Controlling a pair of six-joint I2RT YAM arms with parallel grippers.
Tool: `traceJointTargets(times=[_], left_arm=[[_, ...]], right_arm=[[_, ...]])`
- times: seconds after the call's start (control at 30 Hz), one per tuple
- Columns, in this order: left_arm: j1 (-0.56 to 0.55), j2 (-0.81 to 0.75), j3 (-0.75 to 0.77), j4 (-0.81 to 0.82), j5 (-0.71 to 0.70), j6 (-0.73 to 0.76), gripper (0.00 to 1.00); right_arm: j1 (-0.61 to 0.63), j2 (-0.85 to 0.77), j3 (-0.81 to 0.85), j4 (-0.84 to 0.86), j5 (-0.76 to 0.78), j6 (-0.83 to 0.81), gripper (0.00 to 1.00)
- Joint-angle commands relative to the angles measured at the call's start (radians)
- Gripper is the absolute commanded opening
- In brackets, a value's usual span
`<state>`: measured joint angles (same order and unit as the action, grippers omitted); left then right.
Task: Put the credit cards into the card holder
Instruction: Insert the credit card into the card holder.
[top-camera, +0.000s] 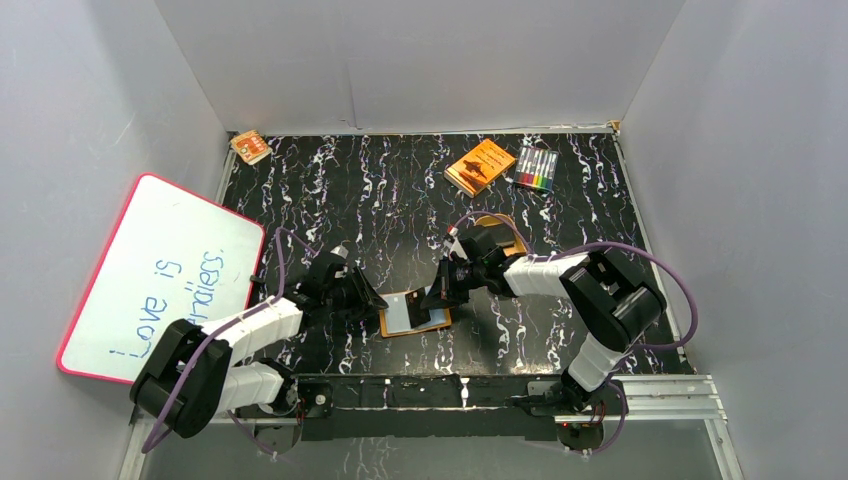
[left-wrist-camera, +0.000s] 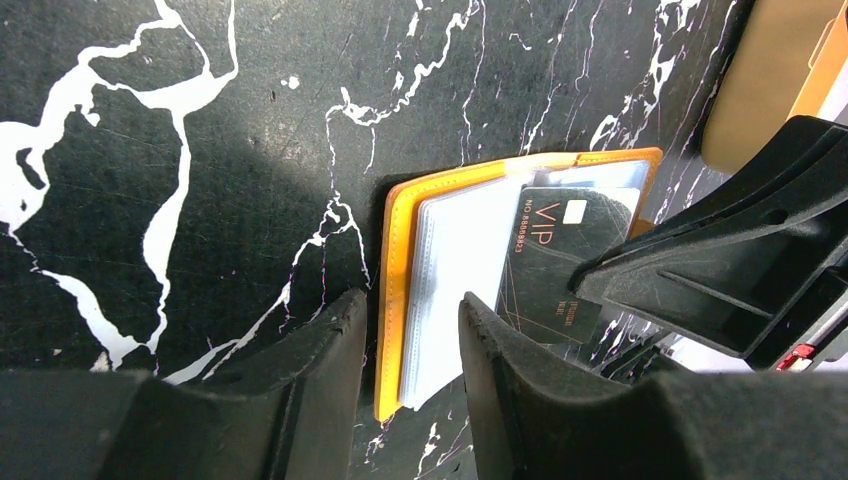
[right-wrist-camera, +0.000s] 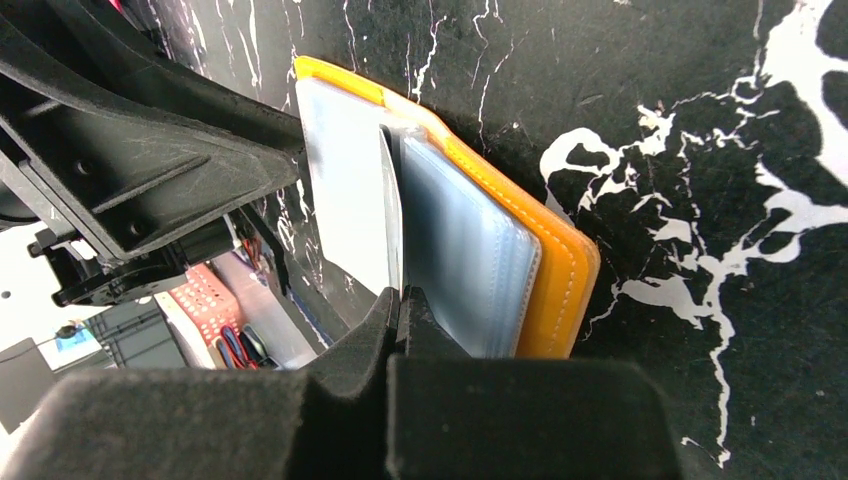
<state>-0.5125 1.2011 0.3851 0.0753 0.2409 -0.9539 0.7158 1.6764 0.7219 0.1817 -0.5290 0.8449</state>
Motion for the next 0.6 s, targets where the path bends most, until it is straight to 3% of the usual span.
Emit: traceJointTargets(times=[0.0,0.57], left_arm=[[0.003,0.003,-0.025,-0.033,0.007,0.006,0.37],[0.003,0.015,-0.034,-0.015,0.021,-0.004,0.33]], right_arm=[[0.008,0.014,-0.006,-0.032,0.059,-0.041,0.0],[0.07,0.052,0.002,0.04,0.079,0.011,0.0]])
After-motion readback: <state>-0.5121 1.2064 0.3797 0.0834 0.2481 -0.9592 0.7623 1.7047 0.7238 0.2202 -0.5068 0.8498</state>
